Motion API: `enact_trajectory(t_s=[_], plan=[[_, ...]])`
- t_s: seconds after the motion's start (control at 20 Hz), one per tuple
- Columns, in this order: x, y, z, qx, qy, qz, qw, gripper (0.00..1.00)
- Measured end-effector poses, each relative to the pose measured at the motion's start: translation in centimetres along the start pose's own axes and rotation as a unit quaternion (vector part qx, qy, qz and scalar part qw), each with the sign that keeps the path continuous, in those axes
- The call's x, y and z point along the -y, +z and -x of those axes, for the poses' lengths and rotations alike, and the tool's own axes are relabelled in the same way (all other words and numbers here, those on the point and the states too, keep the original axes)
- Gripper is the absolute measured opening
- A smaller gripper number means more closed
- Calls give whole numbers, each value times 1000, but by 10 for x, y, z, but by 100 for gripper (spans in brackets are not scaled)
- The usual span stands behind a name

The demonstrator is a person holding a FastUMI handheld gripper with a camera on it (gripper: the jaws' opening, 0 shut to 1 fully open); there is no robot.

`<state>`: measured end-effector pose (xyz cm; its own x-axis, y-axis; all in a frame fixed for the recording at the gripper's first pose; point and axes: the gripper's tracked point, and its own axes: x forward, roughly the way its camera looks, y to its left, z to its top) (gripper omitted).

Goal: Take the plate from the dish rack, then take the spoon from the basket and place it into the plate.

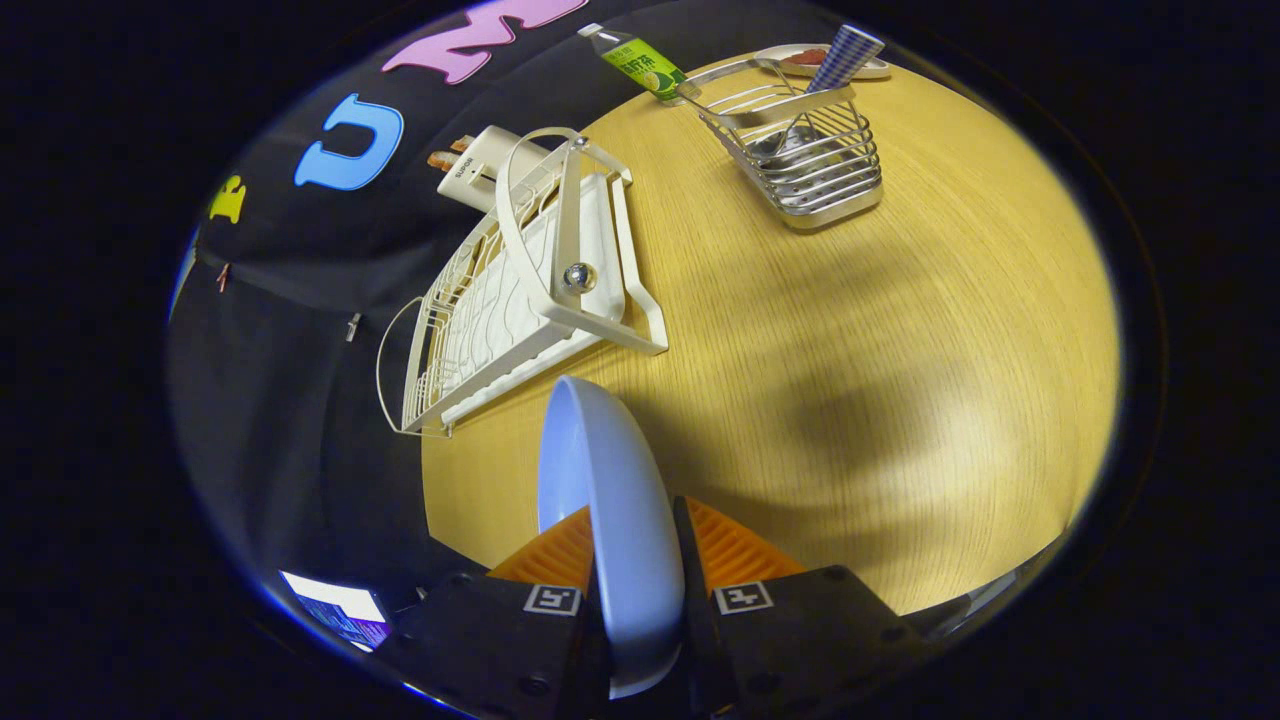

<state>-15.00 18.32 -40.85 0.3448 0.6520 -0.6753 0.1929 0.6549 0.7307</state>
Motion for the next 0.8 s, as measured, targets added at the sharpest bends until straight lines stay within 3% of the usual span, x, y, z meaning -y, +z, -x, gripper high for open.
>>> enact_trajectory(t_s=[0.25, 0.4, 0.6, 0.8], plan=[[18, 6, -4, 10, -51, 8, 999, 49], [29, 11, 1, 17, -70, 16, 997, 72], [34, 19, 12, 31, -75, 16, 997, 94], [27, 33, 39, 58, -81, 73, 992, 98]])
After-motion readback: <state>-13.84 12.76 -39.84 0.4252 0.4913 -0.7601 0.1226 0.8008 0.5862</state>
